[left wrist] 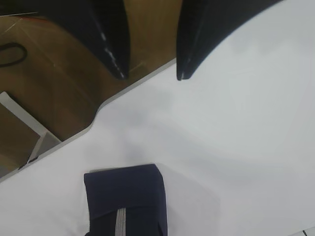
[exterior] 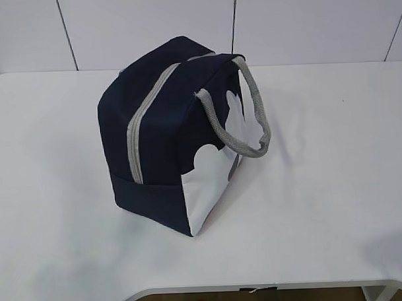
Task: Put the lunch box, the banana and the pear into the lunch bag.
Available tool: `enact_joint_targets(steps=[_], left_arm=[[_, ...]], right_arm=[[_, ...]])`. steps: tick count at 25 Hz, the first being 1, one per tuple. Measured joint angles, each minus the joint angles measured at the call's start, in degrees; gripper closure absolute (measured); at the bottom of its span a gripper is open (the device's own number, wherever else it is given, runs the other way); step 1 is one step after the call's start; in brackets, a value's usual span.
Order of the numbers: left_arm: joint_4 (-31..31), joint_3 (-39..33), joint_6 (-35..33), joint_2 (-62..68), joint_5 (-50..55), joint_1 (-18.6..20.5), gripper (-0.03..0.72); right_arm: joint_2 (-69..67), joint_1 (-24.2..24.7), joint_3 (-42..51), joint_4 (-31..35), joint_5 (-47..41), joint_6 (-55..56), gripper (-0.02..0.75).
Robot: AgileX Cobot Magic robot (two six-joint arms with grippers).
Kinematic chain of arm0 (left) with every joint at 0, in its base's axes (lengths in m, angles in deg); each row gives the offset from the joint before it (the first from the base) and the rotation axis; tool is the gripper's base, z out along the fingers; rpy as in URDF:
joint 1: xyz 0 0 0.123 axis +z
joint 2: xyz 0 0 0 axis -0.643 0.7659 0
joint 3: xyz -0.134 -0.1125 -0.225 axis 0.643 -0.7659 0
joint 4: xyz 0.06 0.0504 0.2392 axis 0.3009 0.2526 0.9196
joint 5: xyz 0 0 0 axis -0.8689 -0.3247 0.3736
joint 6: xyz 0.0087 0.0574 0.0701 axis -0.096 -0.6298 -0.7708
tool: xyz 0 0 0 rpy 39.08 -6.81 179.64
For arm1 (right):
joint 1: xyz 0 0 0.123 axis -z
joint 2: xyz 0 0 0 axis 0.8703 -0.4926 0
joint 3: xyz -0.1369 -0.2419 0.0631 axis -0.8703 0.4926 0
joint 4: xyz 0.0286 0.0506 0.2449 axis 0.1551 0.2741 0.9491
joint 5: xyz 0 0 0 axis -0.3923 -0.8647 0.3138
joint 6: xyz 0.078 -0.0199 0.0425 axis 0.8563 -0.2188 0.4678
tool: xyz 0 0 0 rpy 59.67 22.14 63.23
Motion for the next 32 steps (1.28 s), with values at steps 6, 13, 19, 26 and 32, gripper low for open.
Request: enact_joint_targets(steps=[6, 13, 19, 26, 32], left_arm=[[0.0, 0.0, 0.0, -0.4, -0.1, 6.9, 0.443], [0.0, 0.0, 0.0, -0.4, -0.1, 20.6, 0.443], [0.0, 0.0, 0.0, -0.4, -0.1, 20.7, 0.443], [0.0, 0.0, 0.0, -0.4, -0.1, 20.7, 0.443], [0.0, 0.0, 0.0, -0.4, -0.1, 20.7, 0.443]], right_arm=[[0.0, 3.7, 0.0, -0.1, 0.1, 0.0, 0.300], [0.0, 11.7, 0.0, -0.1, 0.1, 0.0, 0.300], [0.0, 12.0, 0.0, -0.1, 0.1, 0.0, 0.300], [0.0, 12.0, 0.0, -0.1, 0.1, 0.0, 0.300], [0.0, 12.0, 0.0, -0.1, 0.1, 0.0, 0.300]])
